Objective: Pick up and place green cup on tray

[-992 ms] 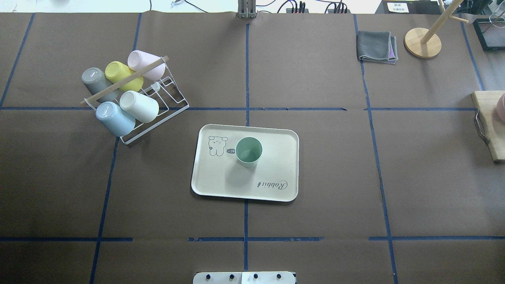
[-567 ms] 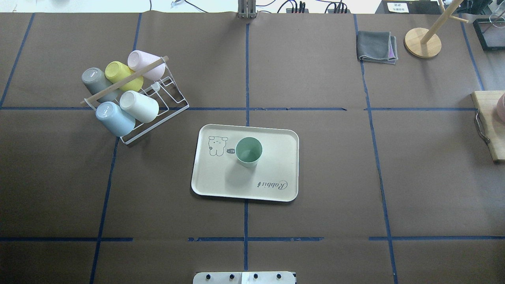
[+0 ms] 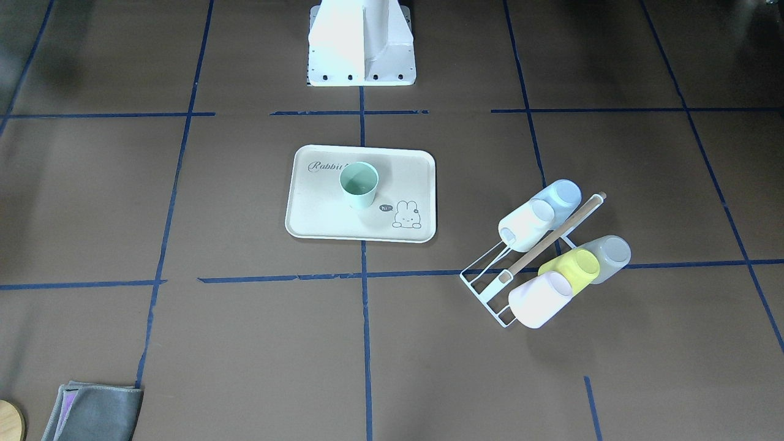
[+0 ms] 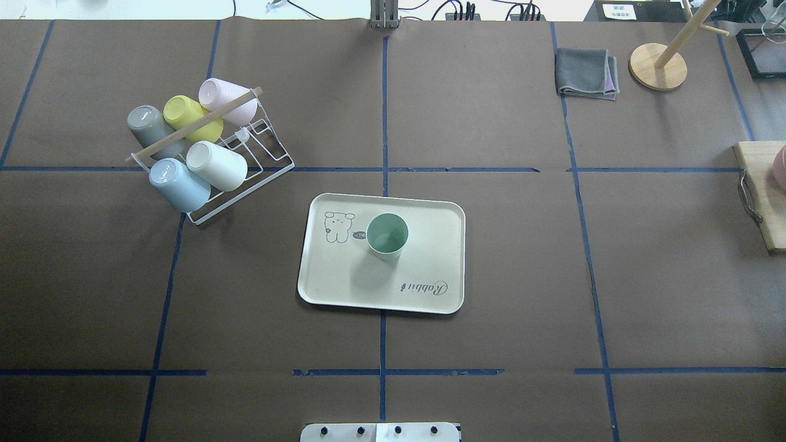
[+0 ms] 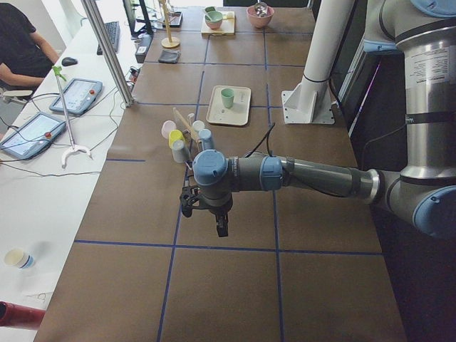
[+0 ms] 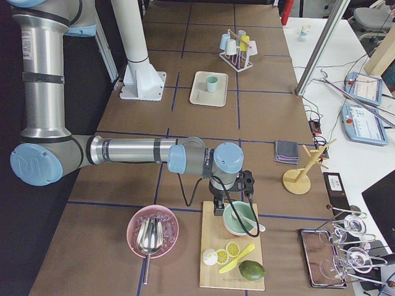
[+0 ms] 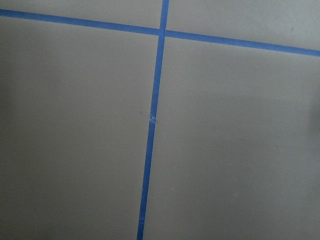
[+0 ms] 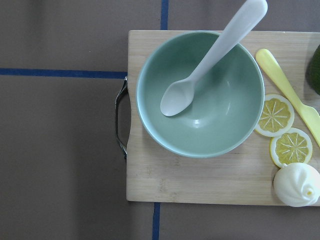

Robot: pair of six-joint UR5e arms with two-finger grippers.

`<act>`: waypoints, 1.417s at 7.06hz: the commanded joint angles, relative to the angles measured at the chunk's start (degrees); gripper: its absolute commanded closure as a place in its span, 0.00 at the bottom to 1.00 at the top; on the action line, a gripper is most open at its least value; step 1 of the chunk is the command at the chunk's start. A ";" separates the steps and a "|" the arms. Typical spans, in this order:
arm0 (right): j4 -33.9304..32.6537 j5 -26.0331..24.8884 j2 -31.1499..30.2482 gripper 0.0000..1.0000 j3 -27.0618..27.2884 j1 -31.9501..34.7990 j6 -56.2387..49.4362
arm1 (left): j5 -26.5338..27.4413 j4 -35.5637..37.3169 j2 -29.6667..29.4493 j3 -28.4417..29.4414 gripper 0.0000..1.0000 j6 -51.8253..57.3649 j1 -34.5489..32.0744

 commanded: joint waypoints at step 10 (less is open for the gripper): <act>-0.19 -1.26 -0.81 0.00 3.06 -2.70 -0.99 | 0.46 -4.52 -7.68 9.00 0.00 -2.73 0.59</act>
